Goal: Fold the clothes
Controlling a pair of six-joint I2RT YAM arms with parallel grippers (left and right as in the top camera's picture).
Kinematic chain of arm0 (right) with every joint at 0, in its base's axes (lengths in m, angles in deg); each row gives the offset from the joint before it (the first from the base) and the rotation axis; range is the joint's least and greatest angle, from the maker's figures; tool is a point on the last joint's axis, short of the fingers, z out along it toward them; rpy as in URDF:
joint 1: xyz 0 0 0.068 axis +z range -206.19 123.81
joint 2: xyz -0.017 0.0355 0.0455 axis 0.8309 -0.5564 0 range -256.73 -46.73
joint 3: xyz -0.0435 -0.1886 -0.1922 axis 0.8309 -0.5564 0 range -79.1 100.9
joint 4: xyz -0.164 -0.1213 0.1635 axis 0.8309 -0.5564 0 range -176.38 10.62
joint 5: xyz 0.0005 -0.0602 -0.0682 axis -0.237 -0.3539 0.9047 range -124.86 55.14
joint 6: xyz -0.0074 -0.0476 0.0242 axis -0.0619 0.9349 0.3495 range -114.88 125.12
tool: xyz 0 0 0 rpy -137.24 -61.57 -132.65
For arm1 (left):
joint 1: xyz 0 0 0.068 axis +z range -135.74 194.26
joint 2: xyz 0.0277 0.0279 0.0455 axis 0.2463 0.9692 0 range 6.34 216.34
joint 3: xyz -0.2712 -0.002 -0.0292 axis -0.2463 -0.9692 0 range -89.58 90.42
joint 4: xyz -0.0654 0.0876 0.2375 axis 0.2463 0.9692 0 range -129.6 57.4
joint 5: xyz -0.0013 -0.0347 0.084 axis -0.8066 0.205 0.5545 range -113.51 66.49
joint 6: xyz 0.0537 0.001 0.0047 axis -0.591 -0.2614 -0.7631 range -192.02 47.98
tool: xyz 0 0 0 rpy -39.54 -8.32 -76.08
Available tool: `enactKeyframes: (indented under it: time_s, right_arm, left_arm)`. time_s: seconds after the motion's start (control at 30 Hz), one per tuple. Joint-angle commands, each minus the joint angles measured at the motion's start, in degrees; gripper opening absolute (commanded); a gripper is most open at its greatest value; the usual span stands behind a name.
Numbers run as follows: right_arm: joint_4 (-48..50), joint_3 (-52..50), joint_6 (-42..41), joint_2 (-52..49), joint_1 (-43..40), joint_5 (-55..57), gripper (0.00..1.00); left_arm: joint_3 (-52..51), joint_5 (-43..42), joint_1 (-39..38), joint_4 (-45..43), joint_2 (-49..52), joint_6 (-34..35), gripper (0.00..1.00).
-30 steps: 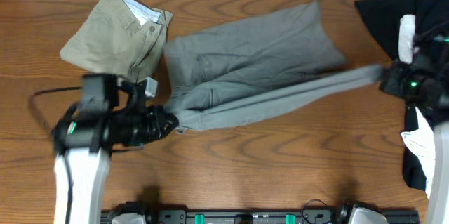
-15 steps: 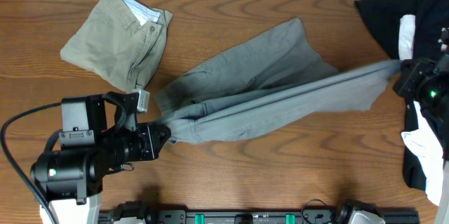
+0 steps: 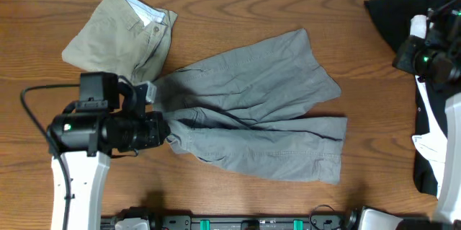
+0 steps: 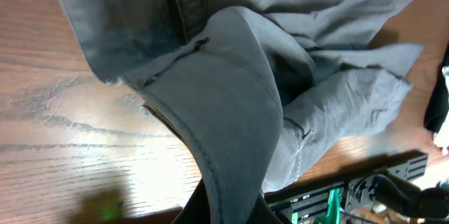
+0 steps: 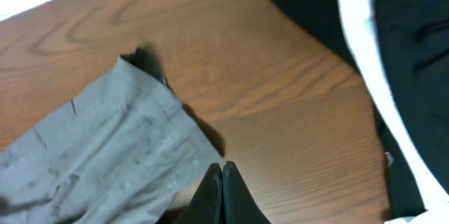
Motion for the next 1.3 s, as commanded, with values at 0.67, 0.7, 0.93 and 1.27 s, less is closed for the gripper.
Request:
enactKeyframes:
  time_s: [0.67, 0.7, 0.93, 1.27]
  right_arm:
    - [-15.7, -26.3, 6.6, -4.5, 8.3, -8.0, 0.56]
    - [-14.5, -28.0, 5.9, -4.5, 8.8, -7.5, 0.56]
    - [-3.6, -38.9, 4.3, -4.5, 9.4, -7.9, 0.56]
    - [2.3, -41.2, 12.5, -3.5, 9.5, -24.8, 0.09]
  left_arm:
    - [0.2, 2.7, -0.7, -2.9, -0.3, -1.4, 0.07]
    - [0.2, 2.8, -0.7, -3.0, -0.3, -1.4, 0.07]
    - [0.2, 2.7, -0.7, -3.0, -0.3, -1.4, 0.07]
    - [0.2, 2.7, -0.7, -3.1, -0.3, -1.3, 0.08]
